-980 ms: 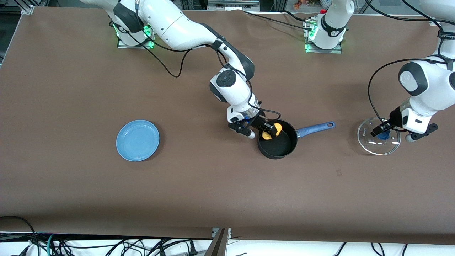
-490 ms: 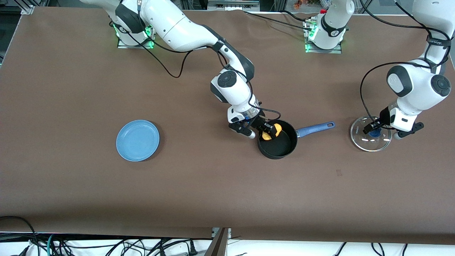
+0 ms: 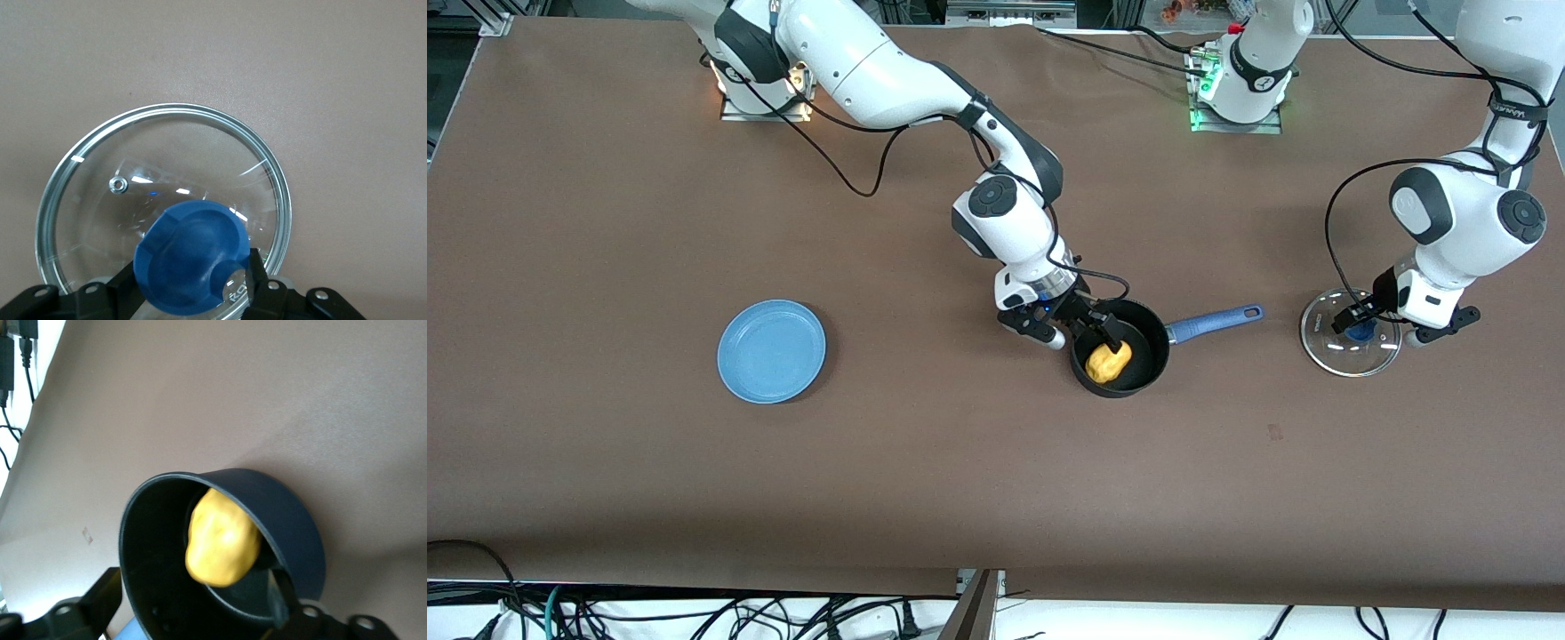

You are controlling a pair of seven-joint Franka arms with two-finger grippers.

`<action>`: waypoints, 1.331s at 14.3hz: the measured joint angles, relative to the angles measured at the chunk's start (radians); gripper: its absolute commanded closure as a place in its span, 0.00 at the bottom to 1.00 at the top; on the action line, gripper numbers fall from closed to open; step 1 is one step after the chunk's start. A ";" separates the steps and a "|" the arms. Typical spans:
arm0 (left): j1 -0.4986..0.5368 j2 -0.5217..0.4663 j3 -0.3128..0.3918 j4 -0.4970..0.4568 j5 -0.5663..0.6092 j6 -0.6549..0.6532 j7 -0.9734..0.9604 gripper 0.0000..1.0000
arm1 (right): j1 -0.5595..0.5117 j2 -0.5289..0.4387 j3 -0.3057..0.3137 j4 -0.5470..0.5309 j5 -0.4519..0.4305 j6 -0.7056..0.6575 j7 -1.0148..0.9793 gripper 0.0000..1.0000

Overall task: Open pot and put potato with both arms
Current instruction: 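Release the lid on the table with the left gripper while the right gripper withdraws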

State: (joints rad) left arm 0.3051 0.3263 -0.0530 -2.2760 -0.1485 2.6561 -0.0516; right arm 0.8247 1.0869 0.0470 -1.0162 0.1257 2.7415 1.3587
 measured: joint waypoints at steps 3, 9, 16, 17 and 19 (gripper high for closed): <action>0.000 0.000 0.000 0.000 0.000 0.003 0.013 0.28 | -0.007 -0.036 -0.010 0.026 0.000 -0.101 0.000 0.00; 0.007 0.024 0.002 -0.003 0.000 0.013 0.044 0.08 | -0.126 -0.239 -0.015 0.043 0.000 -0.520 -0.116 0.00; 0.008 0.016 0.016 0.028 0.000 0.008 0.079 0.05 | -0.344 -0.473 -0.021 -0.007 0.001 -1.061 -0.565 0.00; 0.008 0.007 0.018 0.047 0.000 -0.022 0.079 0.05 | -0.385 -0.520 -0.021 -0.043 0.002 -1.101 -0.636 0.00; 0.008 -0.020 0.031 0.116 0.000 -0.156 0.080 0.05 | -0.444 -0.619 -0.023 -0.137 0.002 -1.147 -0.733 0.00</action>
State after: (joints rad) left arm 0.3130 0.3059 -0.0224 -2.1596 -0.1485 2.4999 0.0279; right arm 0.3804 0.4683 0.0238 -1.1532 0.1278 1.5947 0.6259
